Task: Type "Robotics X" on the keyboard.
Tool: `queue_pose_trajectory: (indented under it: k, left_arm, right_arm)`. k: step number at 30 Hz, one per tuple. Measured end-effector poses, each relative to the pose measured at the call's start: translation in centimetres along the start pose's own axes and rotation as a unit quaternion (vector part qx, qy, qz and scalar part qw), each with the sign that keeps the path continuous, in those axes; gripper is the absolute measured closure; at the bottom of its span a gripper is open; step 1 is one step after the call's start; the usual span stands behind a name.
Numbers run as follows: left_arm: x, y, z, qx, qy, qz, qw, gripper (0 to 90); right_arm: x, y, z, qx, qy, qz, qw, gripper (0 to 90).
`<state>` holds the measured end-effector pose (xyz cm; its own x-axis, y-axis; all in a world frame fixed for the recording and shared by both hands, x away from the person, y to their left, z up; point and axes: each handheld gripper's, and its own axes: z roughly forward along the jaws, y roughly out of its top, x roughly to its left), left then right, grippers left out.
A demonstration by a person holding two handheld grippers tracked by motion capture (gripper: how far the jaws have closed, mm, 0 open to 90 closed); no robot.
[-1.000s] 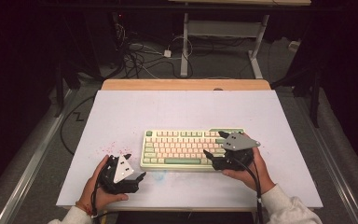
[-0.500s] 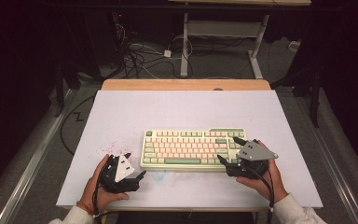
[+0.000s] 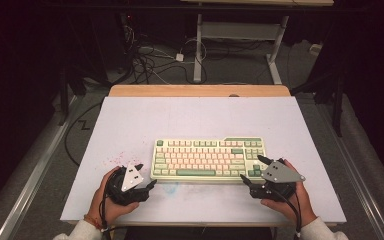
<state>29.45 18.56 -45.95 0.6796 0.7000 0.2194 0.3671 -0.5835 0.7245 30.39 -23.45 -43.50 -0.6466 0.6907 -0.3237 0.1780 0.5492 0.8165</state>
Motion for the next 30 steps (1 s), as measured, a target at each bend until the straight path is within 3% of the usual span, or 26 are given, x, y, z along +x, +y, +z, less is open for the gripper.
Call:
queue_pose_trajectory:
  k: [5,8,10,13,16,19,23,30]
  left_arm:
    - [0.2,0.3,0.4,0.023,-0.005,-0.007,0.9997,60.8]
    - [0.3,0.6,0.2,0.013,-0.013,-0.010,0.9998,76.5]
    - [0.2,0.9,0.1,0.011,-0.013,0.003,0.9999,83.0]
    - [0.0,1.5,0.3,0.018,-0.010,0.025,0.9995,86.5]
    - [-0.3,2.2,0.4,0.016,-0.020,0.037,0.9990,87.1]
    - [-0.3,3.0,0.7,0.015,-0.033,0.037,0.9987,87.1]
    - [0.0,3.9,1.3,0.018,-0.059,0.024,0.9978,87.0]
    - [0.2,5.4,2.2,0.013,-0.075,0.023,0.9969,87.0]
  right_arm:
    - [0.0,-0.6,-0.2,0.007,0.001,0.002,1.0000,22.0]
    - [0.2,-0.7,-0.3,0.009,0.003,0.001,1.0000,22.0]
    - [0.2,-0.7,-0.2,0.010,0.007,0.000,0.9999,22.0]
    - [0.4,-0.7,0.0,0.012,0.010,-0.002,0.9999,22.0]
    - [0.5,-0.7,0.1,0.012,0.013,-0.004,0.9998,22.1]
    - [0.5,-0.7,0.2,0.017,0.015,-0.005,0.9997,22.3]
    - [0.8,-0.7,0.3,0.020,0.018,-0.007,0.9996,22.2]
    - [1.0,-0.6,0.3,0.021,0.023,-0.008,0.9995,22.3]
